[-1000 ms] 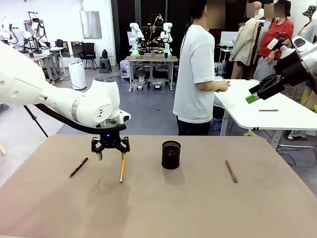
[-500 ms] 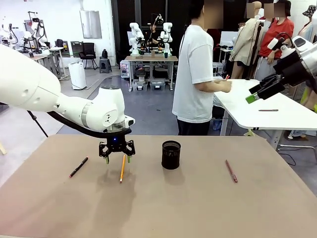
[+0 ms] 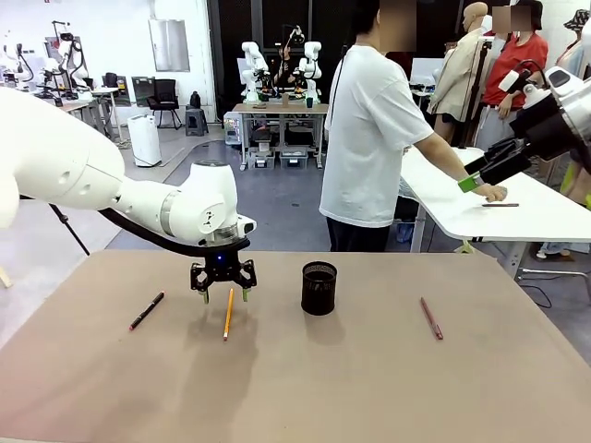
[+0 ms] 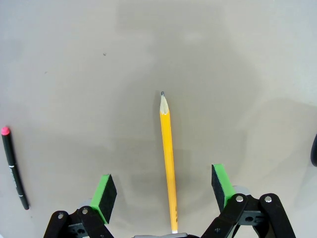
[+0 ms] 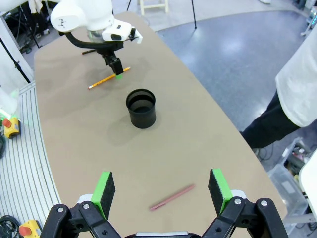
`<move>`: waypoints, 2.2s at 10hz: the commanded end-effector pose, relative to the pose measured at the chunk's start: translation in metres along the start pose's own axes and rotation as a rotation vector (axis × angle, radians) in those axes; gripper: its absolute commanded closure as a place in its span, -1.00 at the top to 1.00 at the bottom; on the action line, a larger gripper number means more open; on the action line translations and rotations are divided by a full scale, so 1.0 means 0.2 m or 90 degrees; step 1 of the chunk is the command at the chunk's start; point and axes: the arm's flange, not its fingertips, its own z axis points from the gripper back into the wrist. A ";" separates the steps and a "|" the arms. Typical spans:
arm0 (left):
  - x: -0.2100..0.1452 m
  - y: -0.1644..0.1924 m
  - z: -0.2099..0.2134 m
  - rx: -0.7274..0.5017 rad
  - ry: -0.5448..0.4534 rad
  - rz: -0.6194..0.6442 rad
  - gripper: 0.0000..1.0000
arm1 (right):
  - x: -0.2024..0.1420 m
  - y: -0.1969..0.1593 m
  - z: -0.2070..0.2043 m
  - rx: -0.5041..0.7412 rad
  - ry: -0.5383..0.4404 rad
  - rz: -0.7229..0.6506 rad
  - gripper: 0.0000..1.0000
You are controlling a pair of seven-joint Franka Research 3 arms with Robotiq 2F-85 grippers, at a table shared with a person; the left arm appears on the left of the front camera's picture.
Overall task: Place the pens into the pen holder.
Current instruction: Pick up a writing instrument from the table and place it into the Pen holder.
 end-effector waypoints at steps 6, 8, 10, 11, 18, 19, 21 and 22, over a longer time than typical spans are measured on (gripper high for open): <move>0.11 -0.01 -0.03 0.018 0.013 -0.020 0.76 | 0.01 0.00 0.01 -0.003 -0.002 0.001 1.00; 0.10 -0.02 -0.03 0.022 0.013 -0.012 0.00 | 0.01 0.00 0.01 -0.003 -0.002 0.001 1.00; 0.11 -0.01 -0.03 0.025 0.014 -0.017 -0.75 | 0.01 0.00 0.01 -0.003 -0.002 0.001 1.00; 0.10 -0.01 -0.03 0.024 0.016 -0.014 -1.00 | 0.01 0.00 0.01 -0.003 -0.002 0.001 1.00; 0.01 0.07 -0.02 -0.020 0.037 -0.034 -1.00 | 0.01 0.00 0.01 -0.003 -0.002 0.001 1.00; -0.03 0.10 0.02 -0.057 0.031 -0.042 -1.00 | 0.01 0.00 0.01 -0.003 -0.002 0.001 1.00; -0.11 0.20 0.18 -0.156 0.006 -0.119 -1.00 | 0.01 0.00 0.01 -0.003 -0.002 0.001 1.00; -0.16 0.25 0.27 -0.240 -0.009 -0.191 -1.00 | 0.01 0.00 0.01 -0.003 -0.002 0.001 1.00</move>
